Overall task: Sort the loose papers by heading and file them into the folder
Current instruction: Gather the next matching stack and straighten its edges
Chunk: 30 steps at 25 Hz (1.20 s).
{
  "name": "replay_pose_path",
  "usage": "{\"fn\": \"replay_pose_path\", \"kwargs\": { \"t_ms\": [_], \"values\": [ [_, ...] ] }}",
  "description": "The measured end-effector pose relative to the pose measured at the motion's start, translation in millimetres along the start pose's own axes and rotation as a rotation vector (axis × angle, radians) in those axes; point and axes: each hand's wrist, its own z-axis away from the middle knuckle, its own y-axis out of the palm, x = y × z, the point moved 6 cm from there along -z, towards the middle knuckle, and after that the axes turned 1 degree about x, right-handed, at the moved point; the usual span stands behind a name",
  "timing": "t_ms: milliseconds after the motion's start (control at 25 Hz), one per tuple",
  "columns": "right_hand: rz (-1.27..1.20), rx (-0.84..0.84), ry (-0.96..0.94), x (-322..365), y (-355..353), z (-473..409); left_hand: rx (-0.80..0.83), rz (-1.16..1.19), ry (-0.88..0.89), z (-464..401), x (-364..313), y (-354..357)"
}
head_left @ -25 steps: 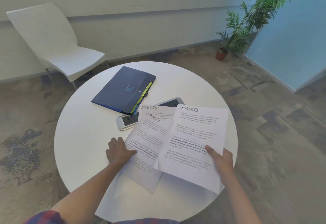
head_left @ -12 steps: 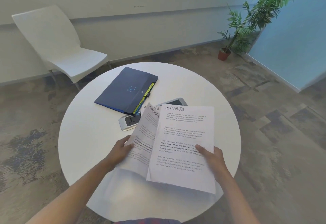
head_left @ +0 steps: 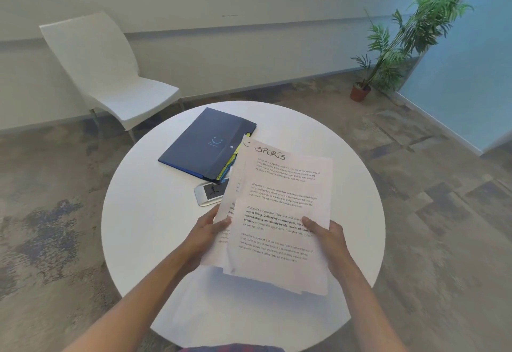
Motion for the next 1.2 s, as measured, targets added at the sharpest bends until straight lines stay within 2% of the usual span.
{"fn": "replay_pose_path", "kwargs": {
  "t_ms": [200,360,600,760,840,960,1200],
  "values": [
    [0.011,-0.022,-0.057,8.5,2.0,3.8,0.006,-0.039,0.023,3.2,-0.8,20.1],
    [0.095,-0.024,-0.17,18.7,2.3,8.2,-0.007,0.031,-0.049,-2.7,-5.9,21.4],
    [0.255,-0.029,-0.326,28.1,18.6,18.6,-0.013,-0.059,-0.004,-12.5,-8.0,24.7],
    [0.075,-0.013,-0.176,23.7,15.3,12.6,0.003,-0.015,0.006,-10.5,-7.9,25.1],
    [-0.029,0.079,-0.109,26.9,16.0,6.4,0.037,-0.024,0.021,-9.1,-8.5,25.3],
    [-0.004,0.13,-0.093,28.4,21.7,4.0,0.028,-0.095,0.057,-11.6,-10.3,20.3],
    [0.041,0.03,-0.178,16.3,27.1,6.7,-0.053,-0.215,0.139,-12.9,-15.6,11.0]
  ]
}}
